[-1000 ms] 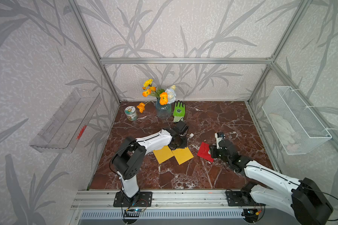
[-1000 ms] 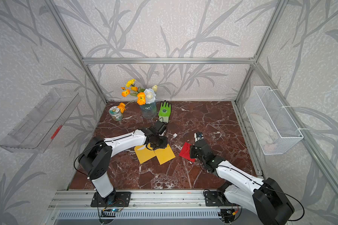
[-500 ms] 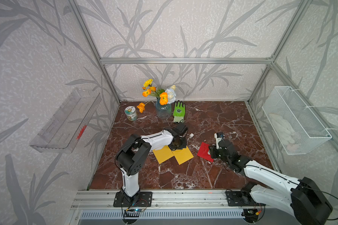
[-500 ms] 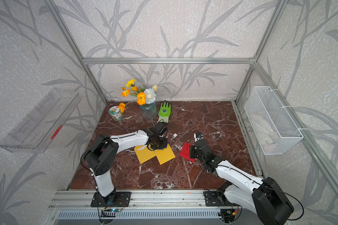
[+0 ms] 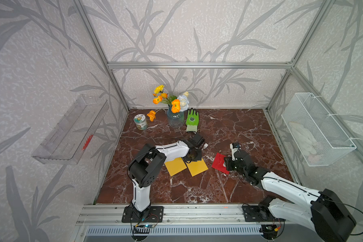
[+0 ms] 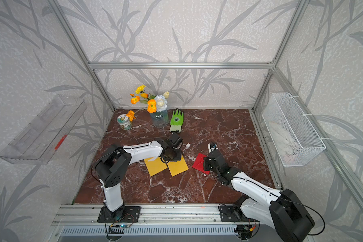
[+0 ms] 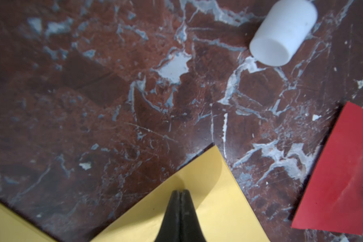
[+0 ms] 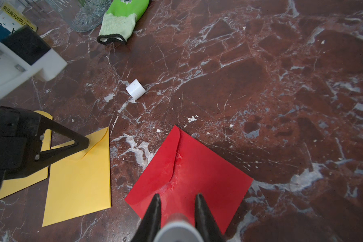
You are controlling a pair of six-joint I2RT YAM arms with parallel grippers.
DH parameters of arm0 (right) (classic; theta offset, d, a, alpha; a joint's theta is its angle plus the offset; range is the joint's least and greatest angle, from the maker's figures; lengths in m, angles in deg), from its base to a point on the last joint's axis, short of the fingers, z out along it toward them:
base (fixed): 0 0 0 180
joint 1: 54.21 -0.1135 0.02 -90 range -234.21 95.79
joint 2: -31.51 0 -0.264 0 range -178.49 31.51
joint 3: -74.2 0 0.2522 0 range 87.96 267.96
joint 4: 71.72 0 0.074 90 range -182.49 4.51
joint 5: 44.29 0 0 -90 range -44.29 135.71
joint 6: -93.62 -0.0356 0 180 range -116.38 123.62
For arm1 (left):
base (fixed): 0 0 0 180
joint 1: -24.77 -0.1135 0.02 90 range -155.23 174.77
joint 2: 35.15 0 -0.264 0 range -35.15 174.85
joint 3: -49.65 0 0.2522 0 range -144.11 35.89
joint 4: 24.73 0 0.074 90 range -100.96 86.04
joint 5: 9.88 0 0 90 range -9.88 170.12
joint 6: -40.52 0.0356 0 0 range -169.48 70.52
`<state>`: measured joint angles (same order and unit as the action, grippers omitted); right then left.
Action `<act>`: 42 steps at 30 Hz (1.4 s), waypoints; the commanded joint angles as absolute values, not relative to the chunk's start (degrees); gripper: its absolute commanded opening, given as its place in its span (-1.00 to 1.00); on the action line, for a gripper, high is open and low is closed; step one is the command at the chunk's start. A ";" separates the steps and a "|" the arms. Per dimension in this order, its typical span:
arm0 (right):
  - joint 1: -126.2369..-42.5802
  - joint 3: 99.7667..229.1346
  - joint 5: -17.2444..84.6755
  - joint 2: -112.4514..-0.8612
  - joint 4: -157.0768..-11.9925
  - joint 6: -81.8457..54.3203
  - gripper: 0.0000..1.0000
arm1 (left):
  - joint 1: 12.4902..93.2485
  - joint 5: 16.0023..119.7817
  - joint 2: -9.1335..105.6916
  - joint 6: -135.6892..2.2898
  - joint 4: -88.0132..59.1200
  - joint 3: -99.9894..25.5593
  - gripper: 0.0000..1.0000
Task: Seal the envelope with a glue stick
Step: Close the envelope at the center of the board.
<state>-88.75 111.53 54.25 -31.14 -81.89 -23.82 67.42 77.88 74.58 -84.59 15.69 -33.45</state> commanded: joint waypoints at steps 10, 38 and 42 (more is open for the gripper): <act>-88.58 111.38 55.38 -31.36 -81.22 -24.42 -1.00 | 73.73 91.13 85.60 -80.52 30.89 -33.54 -1.00; -88.57 113.10 53.80 -31.06 -82.06 -23.27 -1.00 | 67.15 76.78 69.56 -80.72 23.98 -32.40 -1.00; -88.57 113.10 53.63 -31.27 -81.86 -23.27 -1.00 | 67.14 77.11 68.07 -80.99 23.98 -32.66 -1.00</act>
<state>-88.75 111.55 54.10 -31.01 -81.96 -23.75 67.40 77.38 71.09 -80.55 23.01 -32.93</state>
